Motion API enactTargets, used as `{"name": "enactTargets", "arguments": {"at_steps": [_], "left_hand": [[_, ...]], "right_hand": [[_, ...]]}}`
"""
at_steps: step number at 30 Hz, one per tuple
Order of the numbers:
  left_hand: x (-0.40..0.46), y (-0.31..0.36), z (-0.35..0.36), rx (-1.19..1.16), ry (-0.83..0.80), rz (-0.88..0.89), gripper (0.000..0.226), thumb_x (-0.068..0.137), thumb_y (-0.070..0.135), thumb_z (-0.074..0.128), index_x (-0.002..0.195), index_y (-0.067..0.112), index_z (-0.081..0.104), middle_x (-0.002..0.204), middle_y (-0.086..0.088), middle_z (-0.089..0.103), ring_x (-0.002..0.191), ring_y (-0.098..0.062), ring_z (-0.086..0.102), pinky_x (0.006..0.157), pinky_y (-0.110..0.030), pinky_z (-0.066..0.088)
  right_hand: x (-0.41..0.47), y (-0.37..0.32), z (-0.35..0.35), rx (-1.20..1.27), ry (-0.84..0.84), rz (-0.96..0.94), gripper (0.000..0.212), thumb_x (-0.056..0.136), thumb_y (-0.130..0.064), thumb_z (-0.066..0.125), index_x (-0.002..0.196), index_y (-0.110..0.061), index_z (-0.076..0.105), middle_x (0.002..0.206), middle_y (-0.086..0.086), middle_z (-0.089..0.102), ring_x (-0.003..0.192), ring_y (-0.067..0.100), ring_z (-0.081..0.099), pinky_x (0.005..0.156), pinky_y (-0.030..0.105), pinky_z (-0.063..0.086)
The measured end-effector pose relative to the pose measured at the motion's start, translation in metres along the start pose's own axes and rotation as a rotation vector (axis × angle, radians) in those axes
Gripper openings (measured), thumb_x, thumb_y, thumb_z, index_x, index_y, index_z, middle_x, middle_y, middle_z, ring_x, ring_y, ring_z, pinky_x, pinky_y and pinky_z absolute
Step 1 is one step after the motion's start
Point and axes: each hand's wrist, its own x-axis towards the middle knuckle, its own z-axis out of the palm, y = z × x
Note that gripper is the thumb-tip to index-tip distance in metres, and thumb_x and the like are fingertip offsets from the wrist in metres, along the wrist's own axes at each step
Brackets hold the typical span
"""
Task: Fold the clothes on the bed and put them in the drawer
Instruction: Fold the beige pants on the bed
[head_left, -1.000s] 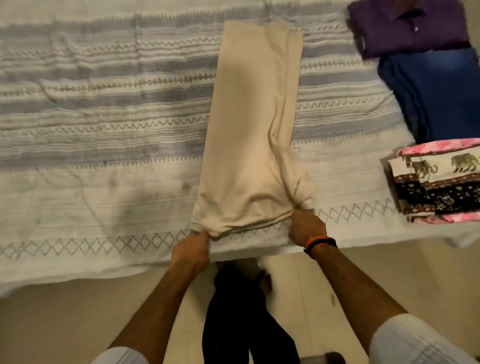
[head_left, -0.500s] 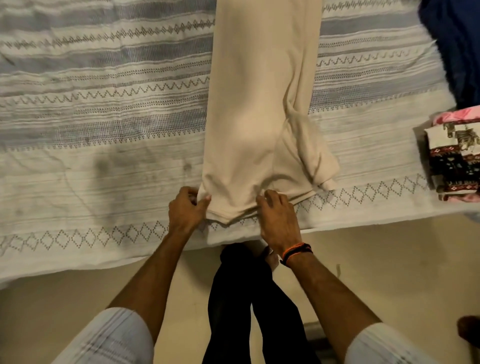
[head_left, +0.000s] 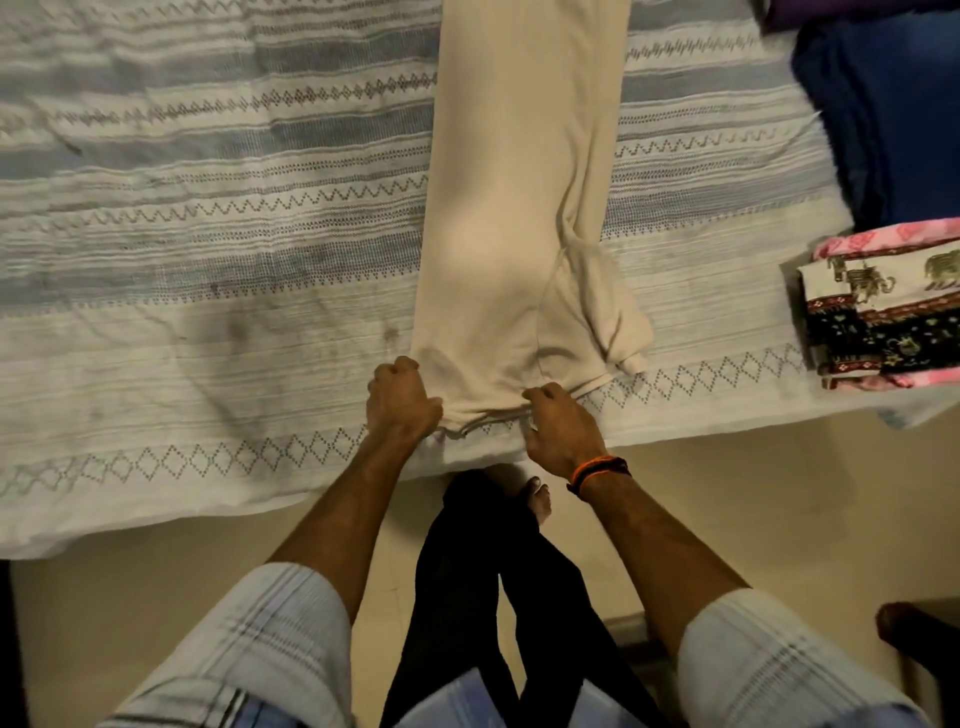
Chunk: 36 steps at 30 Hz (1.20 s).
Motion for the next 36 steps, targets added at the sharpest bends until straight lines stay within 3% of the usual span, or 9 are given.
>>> {"name": "enactTargets", "arguments": {"at_steps": [5, 12, 21, 25, 31, 36], "left_hand": [[-0.034, 0.031, -0.021, -0.079, -0.118, 0.186, 0.057, 0.083, 0.033, 0.075, 0.131, 0.012, 0.053, 0.133, -0.013, 0.056, 0.118, -0.029, 0.057, 0.099, -0.039, 0.047], [-0.069, 0.078, -0.029, -0.114, -0.118, 0.276, 0.049, 0.085, 0.030, 0.073, 0.127, 0.011, 0.056, 0.131, -0.009, 0.059, 0.116, -0.025, 0.059, 0.097, -0.035, 0.048], [-0.070, 0.137, -0.016, -0.143, -0.111, 0.235, 0.042, 0.085, 0.028, 0.072, 0.122, 0.012, 0.061, 0.126, -0.007, 0.063, 0.117, -0.021, 0.058, 0.091, -0.026, 0.042], [-0.070, 0.164, 0.004, -0.186, -0.111, 0.164, 0.039, 0.085, 0.026, 0.073, 0.119, 0.010, 0.063, 0.120, -0.006, 0.066, 0.110, -0.020, 0.061, 0.085, -0.021, 0.042], [-0.051, 0.215, 0.044, -0.243, -0.120, 0.165, 0.033, 0.084, 0.020, 0.073, 0.114, 0.010, 0.065, 0.112, -0.005, 0.070, 0.102, -0.021, 0.066, 0.091, -0.029, 0.049], [-0.011, 0.254, 0.076, -0.246, -0.061, 0.178, 0.022, 0.086, 0.020, 0.071, 0.107, 0.015, 0.066, 0.108, -0.001, 0.071, 0.097, -0.019, 0.066, 0.088, -0.030, 0.052]], "right_hand": [[-0.030, -0.004, -0.044, 0.214, 0.033, 0.094, 0.046, 0.085, -0.016, 0.065, 0.130, -0.008, 0.056, 0.125, 0.016, 0.056, 0.113, 0.034, 0.056, 0.097, 0.039, 0.044], [-0.057, 0.016, -0.095, 0.392, 0.138, 0.188, 0.043, 0.083, -0.015, 0.069, 0.124, -0.007, 0.061, 0.122, 0.011, 0.064, 0.108, 0.029, 0.061, 0.096, 0.034, 0.046], [-0.045, 0.078, -0.126, 0.584, 0.163, 0.286, 0.036, 0.082, -0.020, 0.075, 0.115, -0.009, 0.064, 0.110, 0.007, 0.069, 0.102, 0.023, 0.065, 0.095, 0.036, 0.051], [-0.033, 0.113, -0.132, 0.673, 0.111, 0.349, 0.038, 0.084, -0.022, 0.074, 0.118, -0.010, 0.063, 0.108, 0.006, 0.068, 0.104, 0.020, 0.062, 0.092, 0.027, 0.046], [-0.003, 0.155, -0.119, 0.734, 0.024, 0.513, 0.034, 0.090, -0.019, 0.065, 0.123, -0.010, 0.060, 0.117, 0.008, 0.067, 0.113, 0.026, 0.060, 0.091, 0.025, 0.041], [0.034, 0.165, -0.107, 0.831, 0.065, 0.535, 0.038, 0.086, -0.027, 0.072, 0.119, -0.013, 0.062, 0.108, 0.002, 0.068, 0.104, 0.018, 0.063, 0.091, 0.025, 0.045]]}}
